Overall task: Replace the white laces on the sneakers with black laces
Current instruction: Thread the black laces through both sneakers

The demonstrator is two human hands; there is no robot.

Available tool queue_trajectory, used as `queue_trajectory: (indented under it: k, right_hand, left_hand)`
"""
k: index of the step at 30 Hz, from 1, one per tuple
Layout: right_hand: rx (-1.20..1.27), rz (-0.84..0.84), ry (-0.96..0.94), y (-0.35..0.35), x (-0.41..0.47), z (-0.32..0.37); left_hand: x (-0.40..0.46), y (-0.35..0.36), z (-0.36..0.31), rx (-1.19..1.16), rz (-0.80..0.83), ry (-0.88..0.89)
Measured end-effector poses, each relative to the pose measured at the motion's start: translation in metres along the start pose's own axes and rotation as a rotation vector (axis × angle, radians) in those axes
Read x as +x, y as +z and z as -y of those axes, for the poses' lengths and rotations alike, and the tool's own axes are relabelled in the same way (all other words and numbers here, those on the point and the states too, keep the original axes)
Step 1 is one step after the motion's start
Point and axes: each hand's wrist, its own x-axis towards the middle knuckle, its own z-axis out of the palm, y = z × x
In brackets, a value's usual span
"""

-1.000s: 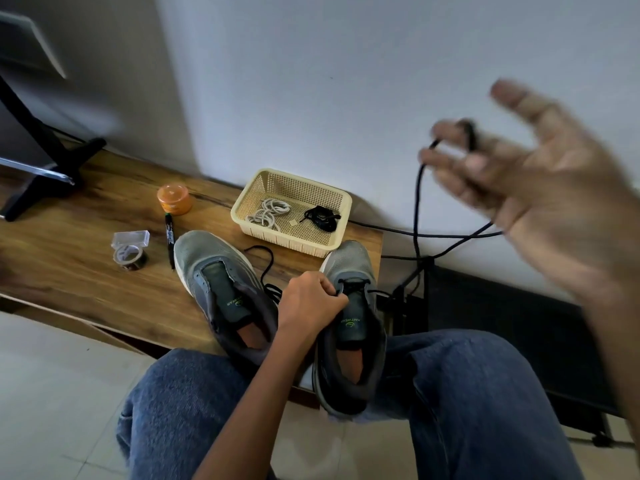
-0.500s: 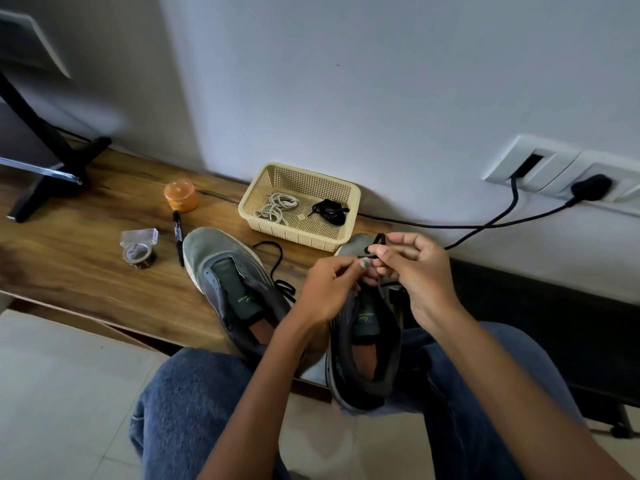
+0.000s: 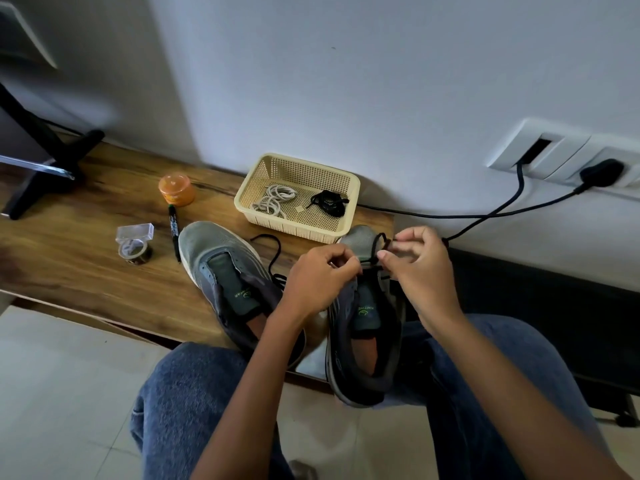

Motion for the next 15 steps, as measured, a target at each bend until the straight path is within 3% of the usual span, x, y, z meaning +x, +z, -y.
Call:
queue_trajectory:
  k: [3, 5, 7, 11, 15]
  right_hand:
    - [-0.412, -0.106, -0.363, -0.002, 0.001, -0.003]
    - [-0.517, 0.015, -0.492, 0.0, 0.004, -0.005]
    - [-0.56, 0.15, -0.506, 0.003, 0.004, -0.011]
    - [-0.489, 0.138, -0.507, 0.006, 0.001, -0.019]
    - [-0.471, 0.21, -0.37, 0.004, 0.003, -0.024]
  left_hand:
    - [0.0, -0.003, 0.001, 0.149, -0.044, 0.021]
    - [0.0, -0.003, 0.001, 0.136, -0.036, 0.03]
    - [0.001, -0.002, 0.0, 0.086, -0.004, 0.038]
    - [0.0, -0.003, 0.001, 0.051, 0.008, 0.033]
    - [-0.005, -0.018, 0.007, 0.15, 0.054, -0.104]
